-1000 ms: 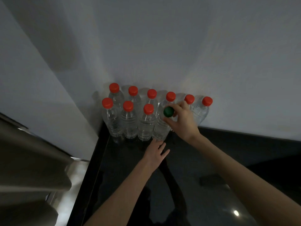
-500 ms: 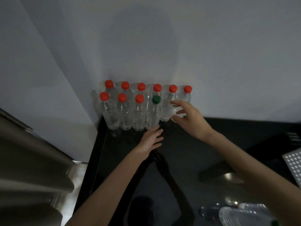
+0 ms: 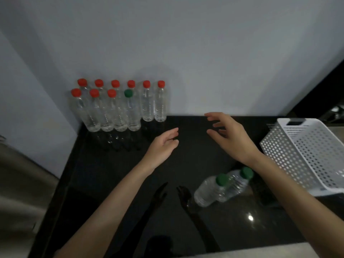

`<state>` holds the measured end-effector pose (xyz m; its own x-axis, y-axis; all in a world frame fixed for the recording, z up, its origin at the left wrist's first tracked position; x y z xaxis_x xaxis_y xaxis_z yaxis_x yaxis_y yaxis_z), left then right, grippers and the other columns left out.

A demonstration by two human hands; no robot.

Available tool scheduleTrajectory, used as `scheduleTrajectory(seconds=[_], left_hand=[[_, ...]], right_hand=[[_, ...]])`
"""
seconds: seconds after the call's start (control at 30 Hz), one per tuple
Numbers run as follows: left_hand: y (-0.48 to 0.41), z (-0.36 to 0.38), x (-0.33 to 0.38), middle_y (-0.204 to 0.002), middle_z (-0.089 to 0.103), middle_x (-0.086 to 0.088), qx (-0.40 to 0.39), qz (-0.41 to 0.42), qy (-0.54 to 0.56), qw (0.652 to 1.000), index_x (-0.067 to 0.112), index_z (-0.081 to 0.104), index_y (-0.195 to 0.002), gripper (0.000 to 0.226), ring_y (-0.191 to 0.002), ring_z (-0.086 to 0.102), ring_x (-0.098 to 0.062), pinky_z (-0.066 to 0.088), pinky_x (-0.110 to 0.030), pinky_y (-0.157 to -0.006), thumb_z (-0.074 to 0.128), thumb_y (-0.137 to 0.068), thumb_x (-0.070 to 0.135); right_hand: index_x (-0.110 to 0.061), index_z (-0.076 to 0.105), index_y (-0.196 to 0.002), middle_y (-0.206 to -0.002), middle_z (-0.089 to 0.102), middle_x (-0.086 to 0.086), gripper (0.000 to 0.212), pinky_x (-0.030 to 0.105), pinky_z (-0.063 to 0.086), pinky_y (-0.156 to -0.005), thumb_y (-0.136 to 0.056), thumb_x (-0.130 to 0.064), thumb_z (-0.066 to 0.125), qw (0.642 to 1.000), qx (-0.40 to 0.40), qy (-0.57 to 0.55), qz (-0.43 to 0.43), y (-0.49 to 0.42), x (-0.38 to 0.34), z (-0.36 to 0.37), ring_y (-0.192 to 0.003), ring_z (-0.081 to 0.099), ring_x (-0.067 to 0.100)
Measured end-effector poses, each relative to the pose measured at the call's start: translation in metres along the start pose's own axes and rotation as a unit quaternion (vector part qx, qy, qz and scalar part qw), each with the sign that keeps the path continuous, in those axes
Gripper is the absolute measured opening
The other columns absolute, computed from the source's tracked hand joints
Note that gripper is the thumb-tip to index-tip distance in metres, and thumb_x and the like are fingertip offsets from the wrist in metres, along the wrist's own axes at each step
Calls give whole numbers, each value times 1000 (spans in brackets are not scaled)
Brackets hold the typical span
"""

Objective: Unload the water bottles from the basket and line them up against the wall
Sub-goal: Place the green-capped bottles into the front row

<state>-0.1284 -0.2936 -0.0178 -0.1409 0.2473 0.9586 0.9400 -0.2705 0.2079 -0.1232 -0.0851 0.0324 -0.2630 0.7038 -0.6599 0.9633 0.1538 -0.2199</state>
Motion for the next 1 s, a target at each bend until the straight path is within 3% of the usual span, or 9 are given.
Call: scheduleTrajectory(seconds=[0.2, 0.3, 0.37, 0.47, 0.57, 0.77, 1.0], left_hand=[[30, 97, 0, -145, 48, 11, -49, -7, 2, 999, 30, 42, -144, 48, -120, 47, 5, 43, -7, -80, 53, -97, 32], [45, 130, -10, -141, 50, 12, -46, -15, -5, 999, 31, 43, -143, 52, -124, 47, 1, 40, -17, -97, 56, -93, 42], [53, 145, -20, -132, 51, 16, -43, -29, -24, 998, 33, 43, -141, 53, -114, 50, 4, 40, -18, -96, 59, -92, 42], [57, 153, -36, -121, 55, 17, 5, -48, -35, 998, 30, 48, -134, 45, -108, 52, 5, 41, -12, -82, 63, -91, 30], [54, 156, -48, -122, 59, 6, 53, -43, -81, 994, 24, 52, -128, 44, -115, 56, -9, 43, -19, -91, 68, -87, 22], [49, 173, -60, -114, 59, 3, 104, -35, -146, 983, 24, 47, -122, 56, -107, 58, -12, 49, -38, -97, 78, -76, 31], [52, 166, -64, -107, 62, 10, 135, 2, -189, 973, 25, 49, -116, 50, -101, 60, -7, 48, -26, -88, 79, -76, 30]], right_hand=[[-28, 54, -127, -121, 57, -8, 39, 29, 52, -90, -90, -19, 64, 999, 7, 12, 35, 76, 61, -46, -106, 58, 10], [-24, 56, -126, -122, 57, -5, 38, 26, 52, -90, -89, -19, 65, 999, -18, -4, 47, 105, 81, -44, -105, 58, 11], [-24, 56, -126, -120, 57, -3, 38, 28, 52, -90, -89, -19, 65, 998, -39, -16, 50, 119, 92, -34, -103, 59, 10], [-24, 54, -128, -116, 54, -2, 40, 36, 52, -93, -89, -19, 65, 996, -60, -38, 51, 130, 101, -18, -102, 59, 12], [-25, 51, -127, -110, 59, -2, 41, 41, 52, -91, -89, -19, 65, 996, -40, -60, 53, 130, 104, -9, -103, 60, 16], [-25, 45, -125, -101, 62, -2, 36, 29, 49, -78, -93, -18, 60, 992, -44, -82, 88, 131, 106, 1, -91, 61, 12], [-20, 46, -116, -85, 57, -3, 24, 30, 44, -68, -95, -23, 56, 992, -71, -38, 94, 123, 98, -1, -77, 57, 15]])
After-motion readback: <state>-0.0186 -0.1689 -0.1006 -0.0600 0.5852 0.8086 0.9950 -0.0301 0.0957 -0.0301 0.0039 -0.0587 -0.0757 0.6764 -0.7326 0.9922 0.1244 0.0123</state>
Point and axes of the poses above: each hand's wrist, its own y-axis away from the middle knuckle, its own z-axis out of the palm, x = y × z, the point moved 3 cm from there along -y, towards the middle knuckle
